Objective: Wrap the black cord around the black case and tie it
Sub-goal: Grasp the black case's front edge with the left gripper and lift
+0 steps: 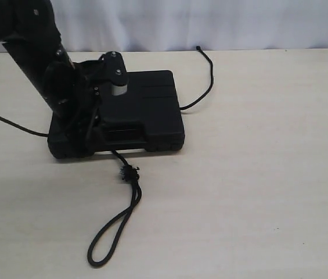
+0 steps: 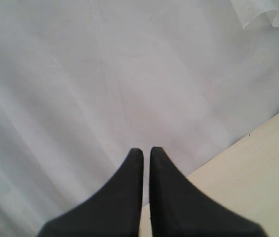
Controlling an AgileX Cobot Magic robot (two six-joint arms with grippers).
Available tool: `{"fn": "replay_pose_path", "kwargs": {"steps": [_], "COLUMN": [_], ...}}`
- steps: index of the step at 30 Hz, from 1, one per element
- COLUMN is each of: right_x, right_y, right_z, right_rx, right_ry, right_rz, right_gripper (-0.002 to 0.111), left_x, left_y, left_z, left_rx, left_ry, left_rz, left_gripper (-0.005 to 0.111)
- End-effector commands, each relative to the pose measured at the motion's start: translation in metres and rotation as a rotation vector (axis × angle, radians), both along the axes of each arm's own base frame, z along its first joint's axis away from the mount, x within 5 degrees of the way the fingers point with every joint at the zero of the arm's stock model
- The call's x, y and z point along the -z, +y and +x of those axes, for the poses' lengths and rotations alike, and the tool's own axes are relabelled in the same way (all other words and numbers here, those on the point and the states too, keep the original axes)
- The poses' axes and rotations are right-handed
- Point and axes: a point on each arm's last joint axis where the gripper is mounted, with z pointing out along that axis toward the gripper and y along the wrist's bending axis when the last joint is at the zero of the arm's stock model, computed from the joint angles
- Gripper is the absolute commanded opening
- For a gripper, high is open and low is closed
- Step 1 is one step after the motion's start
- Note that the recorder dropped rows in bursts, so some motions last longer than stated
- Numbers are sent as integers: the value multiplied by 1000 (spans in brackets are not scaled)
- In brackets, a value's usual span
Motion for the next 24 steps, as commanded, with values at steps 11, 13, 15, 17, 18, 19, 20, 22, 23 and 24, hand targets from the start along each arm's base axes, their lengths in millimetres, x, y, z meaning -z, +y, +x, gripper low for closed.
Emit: {"fn": "replay_pose_path", "kwargs": {"steps": [11,13,15,17,18,19,20,22,23,24], "right_x": [2,2,2,2,2,2,2,2,2,2], "right_y": [1,1,1,1,1,1,1,1,1,1], "right_z": [0,0,0,0,0,0,0,0,0,0], "right_rx": [-9,-9,-9,-9,-9,-9,-9,-7,-6,-5], "right_ry": [21,21,21,21,21,21,21,18,16,14], "right_rz": [-25,-25,-25,-25,-25,-25,-25,-25,-25,-25], "right_gripper": [4,4,4,4,4,4,4,4,4,4], "left_x": [56,61,67,73,76,80,83,89,89,89], "left_y": [-17,-17,-18,-20,-20,-21,-21,-23,-25,-27], "left_z": [26,30,34,37,39,40,41,46,47,47], "left_rx": [180,189,184,180,178,177,176,168,169,169], "left_ry": [-174,-196,-219,-242,-253,-254,-257,-289,-311,-315], "left_rz": [146,156,151,146,144,144,143,135,129,124], "left_gripper": [53,53,53,52,52,52,52,52,51,47]}}
